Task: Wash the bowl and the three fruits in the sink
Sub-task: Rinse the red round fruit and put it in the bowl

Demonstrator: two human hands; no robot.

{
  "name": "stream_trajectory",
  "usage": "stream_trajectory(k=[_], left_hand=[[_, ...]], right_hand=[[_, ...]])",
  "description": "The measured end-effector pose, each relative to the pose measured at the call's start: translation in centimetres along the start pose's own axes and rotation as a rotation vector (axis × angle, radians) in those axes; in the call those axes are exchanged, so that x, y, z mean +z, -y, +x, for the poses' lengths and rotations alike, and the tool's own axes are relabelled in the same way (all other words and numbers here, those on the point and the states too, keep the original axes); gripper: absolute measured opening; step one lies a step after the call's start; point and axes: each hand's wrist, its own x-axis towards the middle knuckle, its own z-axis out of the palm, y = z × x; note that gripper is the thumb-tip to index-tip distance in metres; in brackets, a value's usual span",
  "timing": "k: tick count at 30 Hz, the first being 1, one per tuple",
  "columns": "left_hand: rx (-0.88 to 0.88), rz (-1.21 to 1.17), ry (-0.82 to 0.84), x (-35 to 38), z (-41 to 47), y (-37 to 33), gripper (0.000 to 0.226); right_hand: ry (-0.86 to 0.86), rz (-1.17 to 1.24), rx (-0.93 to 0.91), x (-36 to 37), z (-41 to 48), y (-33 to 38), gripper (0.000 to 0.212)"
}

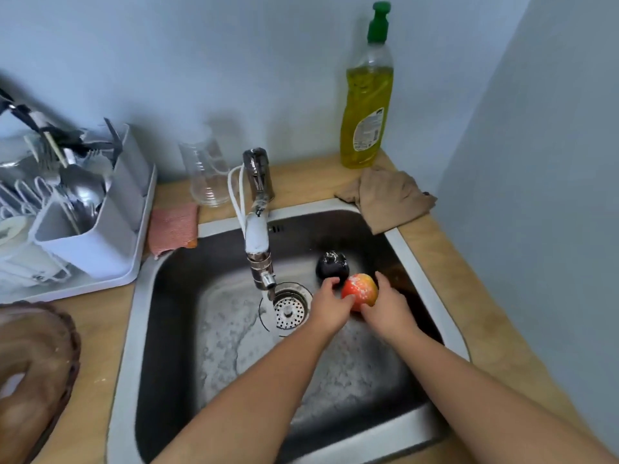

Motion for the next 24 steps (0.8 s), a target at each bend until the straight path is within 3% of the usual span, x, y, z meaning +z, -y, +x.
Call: stream_trajectory(k=[5,10,15,19,24], left_hand=[[-0.007,-0.022,-0.046,1.1,1.2,0.6,0.040],[0.048,-0.100,-0.088,-0.3,-0.4,1.0,0.036],[0.049,-0.325,-0.083,-3.0,-4.2,1.9,0.028],[0.049,-0.395,-0.128,-5.9,-6.5,3.4,0.031],[0.014,-0.402,-0.063,-9.9,-8.6,4.3,0.042]], right_hand=[[-0.086,-0.034,-0.004,0.5,0.6,0.5,0.050],[-0.067,0.035,-0.107,-0.4,-0.4,0.7,0.050],[0.025,0.192,-0.221,-0.5,-2.8,0.9,0.051],[0.109,0.245,-0.297,1.0,-4.5,2.3,0.048],[0.157,0.272,-0.406,2.9,-6.0,5.1,0.041]])
